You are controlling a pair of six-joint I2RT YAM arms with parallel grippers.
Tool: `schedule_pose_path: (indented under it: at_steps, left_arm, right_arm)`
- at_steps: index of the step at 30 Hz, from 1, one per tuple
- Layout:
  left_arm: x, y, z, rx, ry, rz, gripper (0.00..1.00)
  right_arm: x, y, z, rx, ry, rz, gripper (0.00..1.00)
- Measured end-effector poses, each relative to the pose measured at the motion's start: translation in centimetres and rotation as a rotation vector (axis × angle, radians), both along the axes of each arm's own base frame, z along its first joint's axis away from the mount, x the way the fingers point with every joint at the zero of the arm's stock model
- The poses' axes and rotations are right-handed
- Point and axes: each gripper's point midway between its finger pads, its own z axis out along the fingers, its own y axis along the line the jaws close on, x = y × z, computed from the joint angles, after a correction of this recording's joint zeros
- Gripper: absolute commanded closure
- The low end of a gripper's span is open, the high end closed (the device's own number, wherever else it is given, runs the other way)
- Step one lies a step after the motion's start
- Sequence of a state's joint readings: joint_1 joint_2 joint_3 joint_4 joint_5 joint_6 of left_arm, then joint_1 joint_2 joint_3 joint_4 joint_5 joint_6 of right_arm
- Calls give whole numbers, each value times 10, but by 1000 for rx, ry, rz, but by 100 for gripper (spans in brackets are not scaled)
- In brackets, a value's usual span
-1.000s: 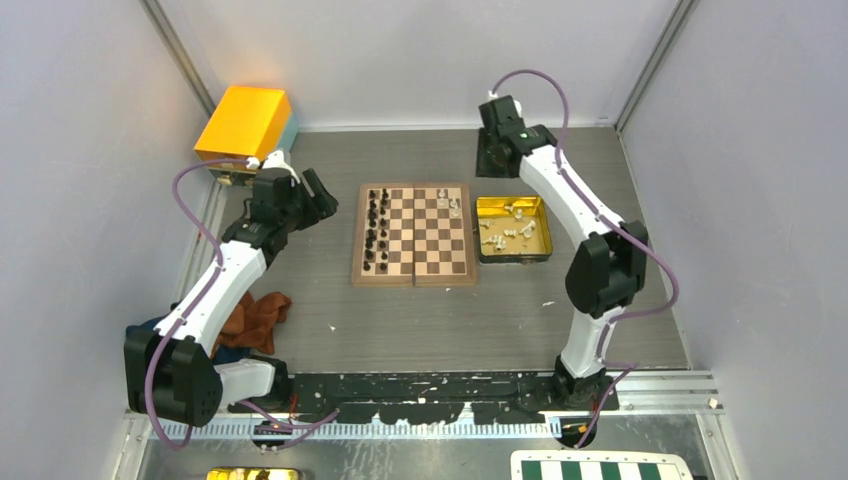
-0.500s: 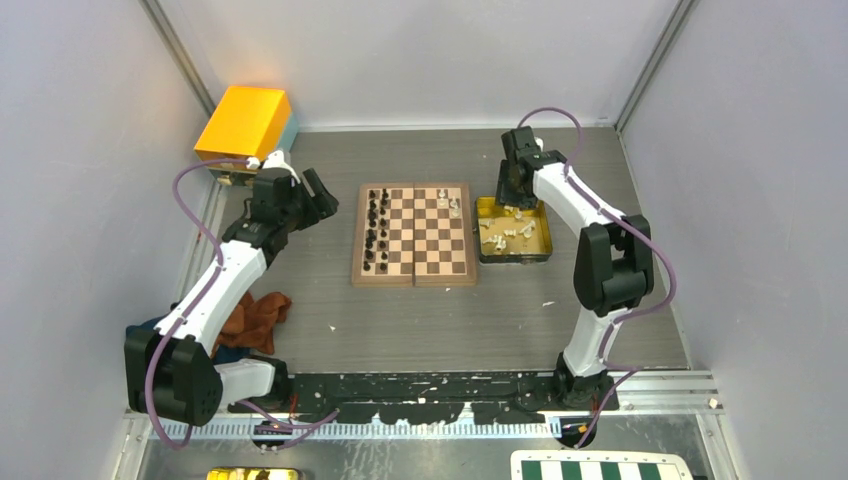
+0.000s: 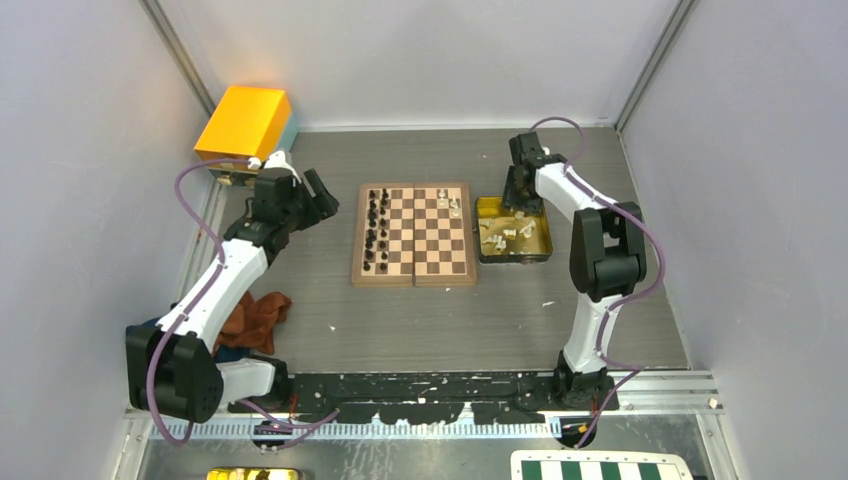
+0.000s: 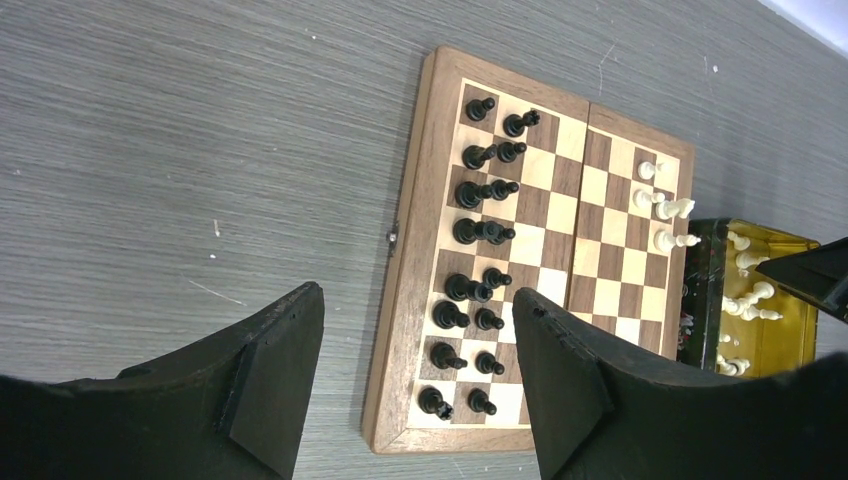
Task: Set up the chess pieces on the board
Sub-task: Pick up the chess piece from the storage box.
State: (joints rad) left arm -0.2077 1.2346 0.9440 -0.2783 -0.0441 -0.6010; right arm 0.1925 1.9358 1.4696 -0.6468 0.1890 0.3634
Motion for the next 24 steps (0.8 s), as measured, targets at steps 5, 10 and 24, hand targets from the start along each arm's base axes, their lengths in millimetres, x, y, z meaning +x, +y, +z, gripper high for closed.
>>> schedule_pose_path:
  at_steps: [5, 10, 24]
  left_arm:
    - [1, 0, -3, 4, 6, -1, 29]
    - [1, 0, -6, 7, 15, -2, 29]
    - [2, 0, -12, 13, 31, -4, 30]
  right_arm:
    - [3, -3, -4, 7, 0, -11, 52]
    - [5, -2, -9, 14, 2, -13, 52]
    - [12, -6, -16, 17, 2, -25, 55]
